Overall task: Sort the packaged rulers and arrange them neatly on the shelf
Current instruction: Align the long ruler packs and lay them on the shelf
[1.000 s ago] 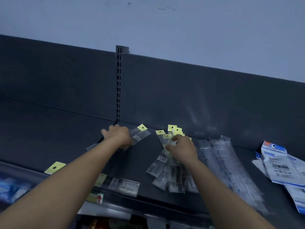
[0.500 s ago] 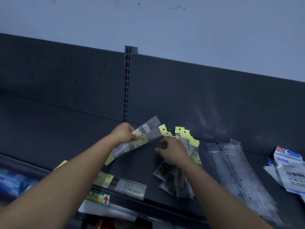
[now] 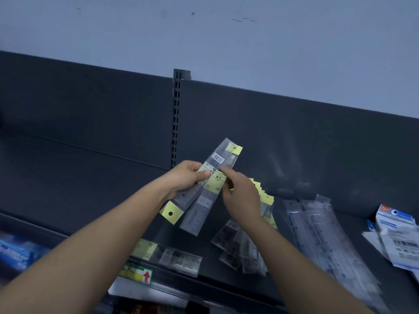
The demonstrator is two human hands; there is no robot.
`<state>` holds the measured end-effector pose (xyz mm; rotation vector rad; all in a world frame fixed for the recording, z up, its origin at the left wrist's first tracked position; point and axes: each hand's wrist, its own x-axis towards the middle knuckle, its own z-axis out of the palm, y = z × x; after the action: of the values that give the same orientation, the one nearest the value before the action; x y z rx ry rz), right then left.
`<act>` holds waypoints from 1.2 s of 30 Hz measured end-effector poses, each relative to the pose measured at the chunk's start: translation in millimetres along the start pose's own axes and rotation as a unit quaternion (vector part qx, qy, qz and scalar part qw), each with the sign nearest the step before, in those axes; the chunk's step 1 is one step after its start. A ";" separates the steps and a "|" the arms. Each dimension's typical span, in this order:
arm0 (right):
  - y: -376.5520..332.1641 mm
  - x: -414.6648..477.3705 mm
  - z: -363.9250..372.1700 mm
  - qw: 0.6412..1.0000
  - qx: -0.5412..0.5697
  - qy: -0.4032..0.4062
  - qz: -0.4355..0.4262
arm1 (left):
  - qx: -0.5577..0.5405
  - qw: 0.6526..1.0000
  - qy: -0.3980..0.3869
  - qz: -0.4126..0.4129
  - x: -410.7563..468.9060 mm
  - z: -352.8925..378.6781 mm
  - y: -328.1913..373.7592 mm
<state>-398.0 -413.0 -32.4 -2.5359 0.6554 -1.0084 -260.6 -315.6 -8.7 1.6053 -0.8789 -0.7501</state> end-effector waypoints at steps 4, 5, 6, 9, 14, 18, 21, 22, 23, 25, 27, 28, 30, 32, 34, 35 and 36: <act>-4.5 -0.4 -6.5 0.970 0.209 -0.002 0.122 | -0.007 1.000 0.005 0.015 -2.3 6.1 3.8; -4.7 -0.5 -7.7 0.958 0.246 -0.001 0.144 | -0.013 1.000 0.010 0.019 -3.5 7.3 6.2; -4.8 -0.5 -8.8 0.947 0.276 0.004 0.162 | -0.013 1.000 0.016 0.023 -4.0 6.6 7.5; -3.5 1.5 -11.4 0.921 0.332 0.026 0.204 | -0.008 0.997 0.051 0.057 -5.8 4.8 11.0; -0.8 5.1 -15.6 0.885 0.385 0.019 0.262 | 0.121 0.961 0.188 0.165 -7.7 3.1 10.0; -9.0 5.6 -22.9 0.855 0.441 0.000 0.273 | 0.065 0.975 0.101 0.189 -17.9 13.1 18.1; -12.5 3.9 -25.1 0.842 0.466 -0.013 0.272 | 0.029 0.983 0.068 0.167 -25.0 23.2 23.2; -12.8 3.7 -25.1 0.843 0.464 -0.013 0.271 | 0.023 0.984 0.064 0.163 -26.0 25.4 23.1; -12.7 3.5 -24.7 0.843 0.464 -0.012 0.271 | 0.024 0.984 0.059 0.164 -26.5 26.9 22.8; -14.0 3.2 -24.6 0.836 0.475 -0.006 0.273 | 0.016 0.985 0.047 0.165 -26.2 26.7 19.9; -14.9 2.6 -23.6 0.838 0.472 0.003 0.273 | 0.012 0.988 0.048 0.148 -25.1 23.0 15.5; -16.0 2.1 -22.7 0.842 0.466 0.007 0.273 | 0.034 0.989 0.053 0.133 -24.4 19.5 13.1; -19.4 0.2 -20.4 0.848 0.452 0.012 0.276 | 0.121 0.989 0.039 0.080 -26.1 8.1 10.6; -21.7 -2.0 -17.6 0.858 0.435 0.004 0.274 | 0.251 0.966 -0.064 -0.022 -33.8 -7.1 10.8; -24.4 -4.4 -13.7 0.870 0.412 -0.014 0.271 | 0.425 0.876 -0.190 -0.126 -46.7 -19.1 13.4; -25.2 -5.2 -12.7 0.876 0.399 -0.018 0.269 | 0.489 0.827 -0.229 -0.156 -51.4 -21.1 13.8; -26.0 -5.8 -11.6 0.880 0.392 -0.022 0.267 | 0.530 0.791 -0.252 -0.174 -55.8 -21.3 12.5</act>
<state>-402.3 -389.7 -15.6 -1.5441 0.6933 -0.7851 -273.9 -258.7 8.9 2.6785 -1.5883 -1.0554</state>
